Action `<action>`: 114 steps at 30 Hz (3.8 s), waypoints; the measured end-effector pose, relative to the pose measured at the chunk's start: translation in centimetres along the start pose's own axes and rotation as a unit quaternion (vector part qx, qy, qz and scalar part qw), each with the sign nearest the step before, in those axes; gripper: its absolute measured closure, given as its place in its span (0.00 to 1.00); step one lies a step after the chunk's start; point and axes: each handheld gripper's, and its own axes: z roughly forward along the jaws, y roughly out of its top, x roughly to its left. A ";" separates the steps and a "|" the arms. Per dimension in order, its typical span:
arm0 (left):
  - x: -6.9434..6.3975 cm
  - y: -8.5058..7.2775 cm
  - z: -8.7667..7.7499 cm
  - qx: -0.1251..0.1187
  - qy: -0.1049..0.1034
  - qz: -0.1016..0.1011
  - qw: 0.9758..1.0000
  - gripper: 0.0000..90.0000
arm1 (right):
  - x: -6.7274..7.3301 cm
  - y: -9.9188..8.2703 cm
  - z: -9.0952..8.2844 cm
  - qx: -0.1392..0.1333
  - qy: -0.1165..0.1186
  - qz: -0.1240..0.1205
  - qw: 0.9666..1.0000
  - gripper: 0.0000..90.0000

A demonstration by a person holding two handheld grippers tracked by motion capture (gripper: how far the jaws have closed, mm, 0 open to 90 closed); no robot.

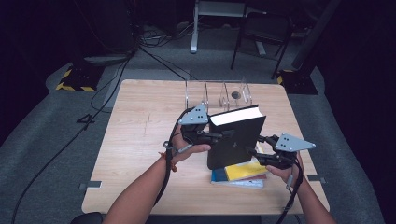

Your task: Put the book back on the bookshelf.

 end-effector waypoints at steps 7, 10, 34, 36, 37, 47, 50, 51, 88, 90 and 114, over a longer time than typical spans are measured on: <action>0.2 0.8 0.6 0.005 0.002 -0.005 1.000 0.51 | -0.1 0.0 0.0 -0.001 0.000 0.001 1.000 0.51; 0.3 0.9 0.8 0.005 0.002 -0.005 1.000 0.51 | -0.1 0.0 0.1 -0.001 -0.002 0.000 1.000 0.51; -0.7 1.2 0.2 -0.016 0.064 -0.009 0.998 0.58 | -3.6 -2.9 -2.1 0.031 -0.046 0.063 0.996 0.38; -0.6 1.3 -0.1 -0.013 0.073 -0.007 0.997 0.58 | -3.9 -3.1 -2.2 0.032 -0.052 0.068 0.996 0.38; -0.6 1.4 -0.2 -0.013 0.079 -0.006 0.997 0.58 | -4.1 -3.2 -2.2 0.034 -0.052 0.071 0.995 0.38; 0.2 1.5 -2.2 -0.007 0.126 -0.006 0.992 0.58 | -4.5 -3.9 -1.9 0.050 -0.060 0.077 0.994 0.38; 0.6 1.4 -2.8 -0.008 0.145 -0.009 0.989 0.58 | -4.5 -3.9 -1.9 0.051 -0.061 0.081 0.994 0.38; 0.8 1.4 -3.0 -0.007 0.150 -0.009 0.989 0.58 | -4.5 -4.0 -1.9 0.052 -0.061 0.080 0.994 0.38; 8.8 -0.2 -3.3 0.032 0.336 -0.069 0.939 0.58 | -3.9 -4.7 -0.5 0.093 -0.054 0.069 0.992 0.37; 9.2 -0.4 -3.0 0.037 0.343 -0.070 0.936 0.58 | -3.8 -4.7 -0.4 0.093 -0.053 0.068 0.992 0.37; 12.1 0.1 -0.5 -0.003 0.434 -0.106 0.895 0.58 | -3.3 -5.0 0.3 0.111 -0.034 0.056 0.992 0.38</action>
